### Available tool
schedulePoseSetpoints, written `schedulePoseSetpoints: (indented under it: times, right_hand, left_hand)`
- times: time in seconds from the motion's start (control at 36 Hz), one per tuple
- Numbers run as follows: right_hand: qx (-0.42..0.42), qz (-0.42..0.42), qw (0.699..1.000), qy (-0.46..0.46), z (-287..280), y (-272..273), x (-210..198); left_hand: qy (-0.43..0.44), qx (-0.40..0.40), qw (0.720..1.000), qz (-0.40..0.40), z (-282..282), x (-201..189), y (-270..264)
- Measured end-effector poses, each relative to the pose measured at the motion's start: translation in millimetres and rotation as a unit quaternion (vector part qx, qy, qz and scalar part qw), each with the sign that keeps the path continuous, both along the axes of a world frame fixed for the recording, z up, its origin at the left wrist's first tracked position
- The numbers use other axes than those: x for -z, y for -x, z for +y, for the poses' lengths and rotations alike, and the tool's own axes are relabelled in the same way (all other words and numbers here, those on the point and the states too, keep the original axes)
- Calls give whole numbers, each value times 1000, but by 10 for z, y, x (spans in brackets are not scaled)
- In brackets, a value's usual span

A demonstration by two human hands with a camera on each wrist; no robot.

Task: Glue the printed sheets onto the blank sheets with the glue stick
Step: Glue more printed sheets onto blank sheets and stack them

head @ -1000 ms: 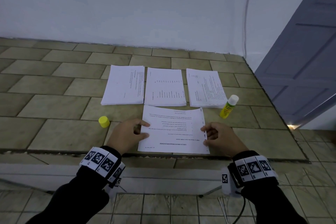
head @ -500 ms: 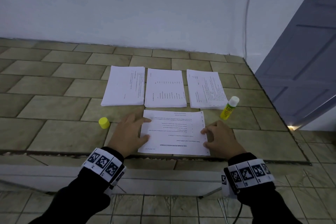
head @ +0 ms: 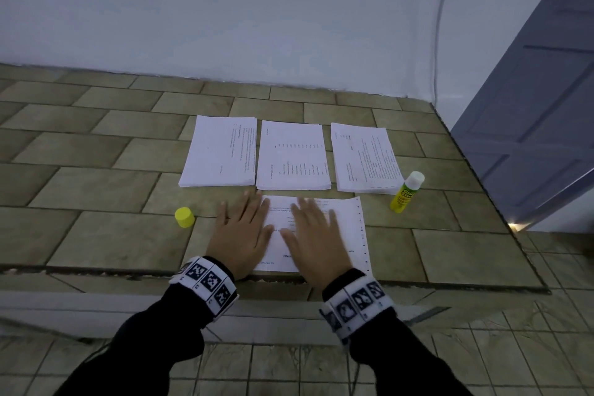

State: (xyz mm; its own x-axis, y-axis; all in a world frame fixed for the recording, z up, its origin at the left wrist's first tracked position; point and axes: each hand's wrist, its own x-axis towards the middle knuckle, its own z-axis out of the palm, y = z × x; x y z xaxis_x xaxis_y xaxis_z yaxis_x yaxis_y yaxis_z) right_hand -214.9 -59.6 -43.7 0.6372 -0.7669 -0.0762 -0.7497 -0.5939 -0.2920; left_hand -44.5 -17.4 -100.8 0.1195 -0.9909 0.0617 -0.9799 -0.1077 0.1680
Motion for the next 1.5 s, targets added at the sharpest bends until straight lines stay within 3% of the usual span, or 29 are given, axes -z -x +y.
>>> schedulePoseSetpoints:
  times: [0.11, 0.22, 0.44, 0.61, 0.67, 0.83, 0.92, 1.06, 1.25, 1.42, 1.5]
  right_hand:
    - [-22, 24, 999, -11, -103, -228, 197]
    - [-21, 65, 997, 26, -229, -109, 328]
    - [130, 76, 988, 42, -601, 774, 390]
    - [169, 69, 981, 62, -489, 822, 250]
    - [146, 57, 986, 57, -395, 694, 207]
    - [-46, 27, 998, 15, -103, -1, 204]
    - [-82, 28, 996, 20, -91, -148, 347]
    - [-44, 48, 997, 49, -262, 100, 423]
    - [105, 78, 991, 34, -553, 716, 407]
    - [131, 65, 989, 35, -462, 524, 243]
    - [59, 61, 995, 43, -341, 337, 274]
  left_hand:
    - [6, 13, 1000, -6, -2, -2, 6]
    - [8, 12, 1000, -22, -14, 11, -3]
    - [8, 0, 1000, -9, 2, 47, -17]
    - [8, -3, 1000, -13, -2, 66, -11]
    - [11, -1, 1000, -11, -9, 69, -5]
    - [18, -1, 1000, -22, -25, 58, -20]
    - [15, 9, 1000, -26, -17, 71, -16]
    - [15, 8, 999, -34, -27, 58, -12]
    - [8, 1, 1000, -24, -6, 53, -7]
    - [4, -3, 999, -32, -14, 47, 1]
    - [8, -3, 999, -33, -9, 29, 1]
